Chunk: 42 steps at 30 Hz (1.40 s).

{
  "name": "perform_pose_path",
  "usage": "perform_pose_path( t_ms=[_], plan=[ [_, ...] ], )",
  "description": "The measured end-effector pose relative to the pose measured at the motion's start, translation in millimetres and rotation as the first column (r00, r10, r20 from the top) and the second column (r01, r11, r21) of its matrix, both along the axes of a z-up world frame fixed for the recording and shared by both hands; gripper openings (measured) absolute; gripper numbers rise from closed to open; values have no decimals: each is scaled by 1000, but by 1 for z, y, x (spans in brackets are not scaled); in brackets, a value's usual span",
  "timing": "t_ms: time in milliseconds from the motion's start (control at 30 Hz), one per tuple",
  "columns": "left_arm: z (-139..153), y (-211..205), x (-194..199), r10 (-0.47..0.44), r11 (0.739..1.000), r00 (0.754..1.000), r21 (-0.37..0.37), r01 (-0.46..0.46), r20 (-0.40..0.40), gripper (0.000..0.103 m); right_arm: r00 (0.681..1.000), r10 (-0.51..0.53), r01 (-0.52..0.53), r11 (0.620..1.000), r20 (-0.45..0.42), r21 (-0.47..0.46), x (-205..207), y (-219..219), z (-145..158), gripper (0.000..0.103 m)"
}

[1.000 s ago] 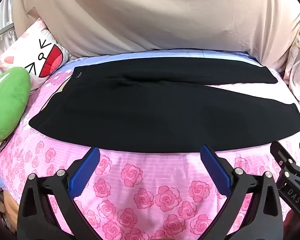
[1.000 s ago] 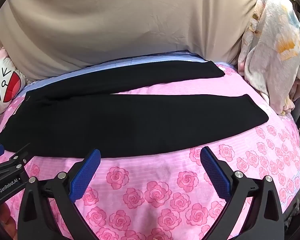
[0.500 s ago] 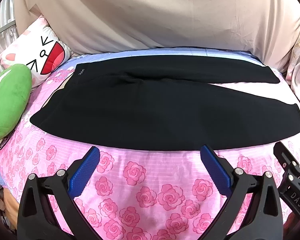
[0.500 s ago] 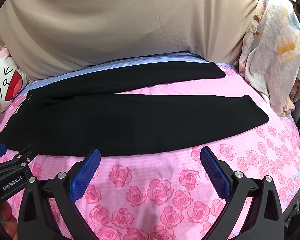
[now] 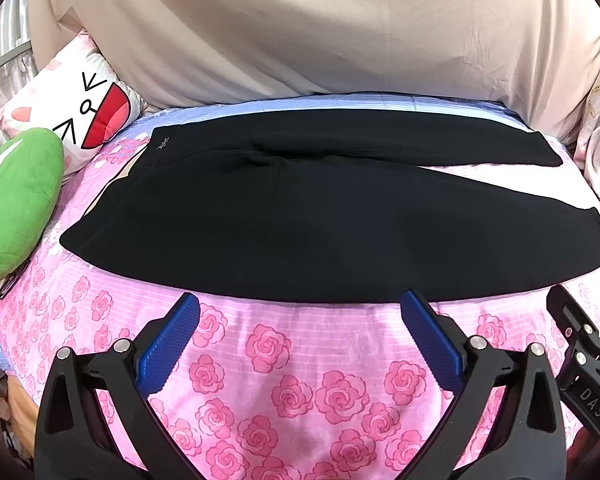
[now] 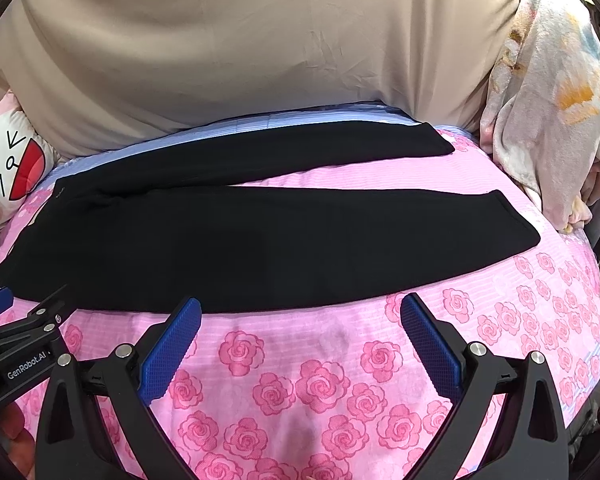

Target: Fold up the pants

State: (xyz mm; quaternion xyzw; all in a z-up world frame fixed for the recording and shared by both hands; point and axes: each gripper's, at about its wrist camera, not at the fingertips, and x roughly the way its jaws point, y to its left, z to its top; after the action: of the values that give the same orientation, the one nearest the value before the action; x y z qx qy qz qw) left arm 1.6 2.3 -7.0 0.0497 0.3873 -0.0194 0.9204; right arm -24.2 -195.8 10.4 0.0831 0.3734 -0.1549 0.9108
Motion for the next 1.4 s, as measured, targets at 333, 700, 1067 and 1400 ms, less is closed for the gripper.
perform_pose_path(
  t_ms=[333, 700, 1067, 1400],
  plan=[
    [-1, 0, 1, 0, 1000, 1000, 2, 0, -2, 98, 1000, 6, -6, 1000, -1, 0, 2, 1, 0, 98],
    [0, 0, 0, -1, 1000, 1000, 5, 1, -3, 98, 1000, 4, -4, 1000, 1, 3, 1, 1, 0, 98],
    [0, -6, 1, -5, 1000, 1000, 14, 5, -5, 98, 1000, 5, -5, 1000, -1, 8, 1, -2, -1, 98],
    [0, -7, 2, -9, 1000, 1000, 17, 9, -5, 98, 1000, 9, -9, 1000, 0, 7, 0, -2, -3, 98]
  ],
)
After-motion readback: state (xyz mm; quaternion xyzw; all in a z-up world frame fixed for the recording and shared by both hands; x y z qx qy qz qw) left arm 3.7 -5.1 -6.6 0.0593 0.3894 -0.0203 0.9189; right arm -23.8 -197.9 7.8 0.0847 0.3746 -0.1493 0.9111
